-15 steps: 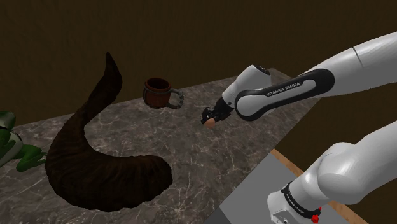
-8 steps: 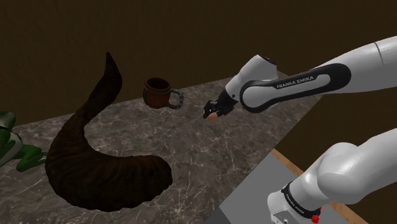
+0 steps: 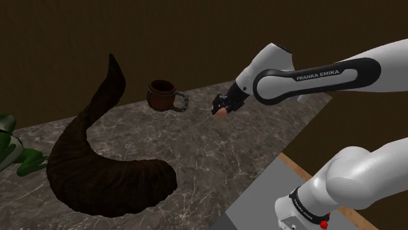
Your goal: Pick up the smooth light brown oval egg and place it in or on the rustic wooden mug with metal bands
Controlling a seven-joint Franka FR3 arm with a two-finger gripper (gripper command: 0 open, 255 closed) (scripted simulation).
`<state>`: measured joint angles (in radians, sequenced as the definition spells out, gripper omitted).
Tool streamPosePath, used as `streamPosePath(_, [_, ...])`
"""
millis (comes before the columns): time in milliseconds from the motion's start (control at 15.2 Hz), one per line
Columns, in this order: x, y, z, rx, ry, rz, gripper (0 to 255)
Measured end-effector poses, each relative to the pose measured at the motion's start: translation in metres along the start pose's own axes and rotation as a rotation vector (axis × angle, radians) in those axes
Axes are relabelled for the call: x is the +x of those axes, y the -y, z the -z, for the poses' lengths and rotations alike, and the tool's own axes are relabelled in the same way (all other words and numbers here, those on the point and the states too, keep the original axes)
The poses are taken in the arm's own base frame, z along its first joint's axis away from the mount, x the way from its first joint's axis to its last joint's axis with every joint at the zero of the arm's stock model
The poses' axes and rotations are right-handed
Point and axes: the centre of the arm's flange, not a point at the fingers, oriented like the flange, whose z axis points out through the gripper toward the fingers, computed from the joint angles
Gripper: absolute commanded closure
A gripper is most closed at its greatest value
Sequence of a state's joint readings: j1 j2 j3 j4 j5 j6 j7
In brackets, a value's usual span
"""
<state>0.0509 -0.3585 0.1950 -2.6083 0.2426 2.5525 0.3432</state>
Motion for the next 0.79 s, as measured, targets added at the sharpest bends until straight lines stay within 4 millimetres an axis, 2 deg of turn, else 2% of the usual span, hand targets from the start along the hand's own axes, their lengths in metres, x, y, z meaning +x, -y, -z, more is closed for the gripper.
streamPosePath(792, [0.015,0.013,0.059,0.000,0.000,0.000,255])
